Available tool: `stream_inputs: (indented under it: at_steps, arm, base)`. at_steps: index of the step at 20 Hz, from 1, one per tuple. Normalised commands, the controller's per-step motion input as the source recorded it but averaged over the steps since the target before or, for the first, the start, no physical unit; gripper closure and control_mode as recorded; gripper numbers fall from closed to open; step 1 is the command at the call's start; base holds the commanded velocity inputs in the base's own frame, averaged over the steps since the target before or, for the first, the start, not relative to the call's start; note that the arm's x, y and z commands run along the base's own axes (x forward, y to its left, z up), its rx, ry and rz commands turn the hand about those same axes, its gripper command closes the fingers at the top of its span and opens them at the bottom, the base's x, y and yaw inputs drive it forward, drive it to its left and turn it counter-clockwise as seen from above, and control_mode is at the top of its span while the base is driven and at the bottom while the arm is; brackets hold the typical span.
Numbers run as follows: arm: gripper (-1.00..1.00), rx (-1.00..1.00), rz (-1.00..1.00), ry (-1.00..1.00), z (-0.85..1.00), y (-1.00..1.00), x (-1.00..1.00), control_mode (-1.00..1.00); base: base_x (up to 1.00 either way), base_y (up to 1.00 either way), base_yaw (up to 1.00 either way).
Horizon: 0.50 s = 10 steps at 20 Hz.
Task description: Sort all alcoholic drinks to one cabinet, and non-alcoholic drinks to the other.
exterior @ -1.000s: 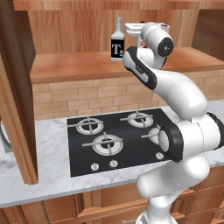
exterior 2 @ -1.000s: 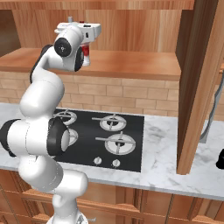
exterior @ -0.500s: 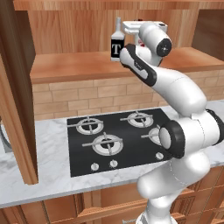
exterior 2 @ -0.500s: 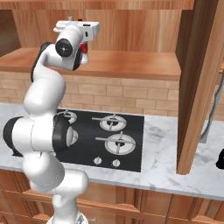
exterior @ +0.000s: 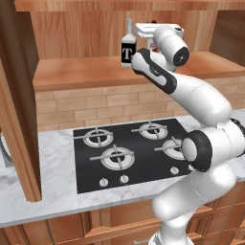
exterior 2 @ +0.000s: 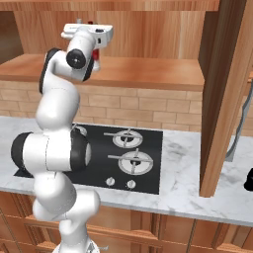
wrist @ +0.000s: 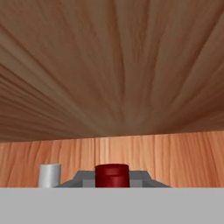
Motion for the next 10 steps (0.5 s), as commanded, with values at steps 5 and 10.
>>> stream_inputs:
  at_steps: [5, 10]
  arm:
    - [1.00, 0.00, 0.06, 0.00, -0.22, -0.08, 0.00, -1.00]
    - [1.00, 0.00, 0.02, 0.00, -0.12, 0.00, 0.00, -1.00]
  base:
    - [0.00, 0.00, 0.00]
    - [0.00, 0.00, 0.00]
